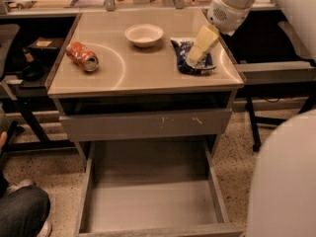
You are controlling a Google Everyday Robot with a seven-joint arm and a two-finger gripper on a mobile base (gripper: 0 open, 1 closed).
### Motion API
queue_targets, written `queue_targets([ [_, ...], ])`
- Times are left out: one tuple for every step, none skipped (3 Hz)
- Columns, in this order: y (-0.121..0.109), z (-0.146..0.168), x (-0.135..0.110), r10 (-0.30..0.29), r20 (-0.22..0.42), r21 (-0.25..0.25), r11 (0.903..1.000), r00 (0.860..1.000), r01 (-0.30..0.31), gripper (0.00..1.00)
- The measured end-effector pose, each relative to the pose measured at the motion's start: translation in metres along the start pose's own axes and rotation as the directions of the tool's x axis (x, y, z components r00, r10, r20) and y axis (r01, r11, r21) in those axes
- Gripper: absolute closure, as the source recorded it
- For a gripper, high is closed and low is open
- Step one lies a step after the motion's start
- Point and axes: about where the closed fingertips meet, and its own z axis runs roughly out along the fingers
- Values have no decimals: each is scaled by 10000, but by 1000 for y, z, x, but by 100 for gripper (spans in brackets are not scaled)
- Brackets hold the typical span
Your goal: Place blue chip bag into middle drawer
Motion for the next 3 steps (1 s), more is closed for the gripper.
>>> queue_targets([
  [-21,16,-24,323,77,0,9995,9994,-323,0],
  [-34,37,-45,510,104,10,9987,9986,-510,0],
  [-42,55,-57,665,99,-42,9978,9977,-665,0],
])
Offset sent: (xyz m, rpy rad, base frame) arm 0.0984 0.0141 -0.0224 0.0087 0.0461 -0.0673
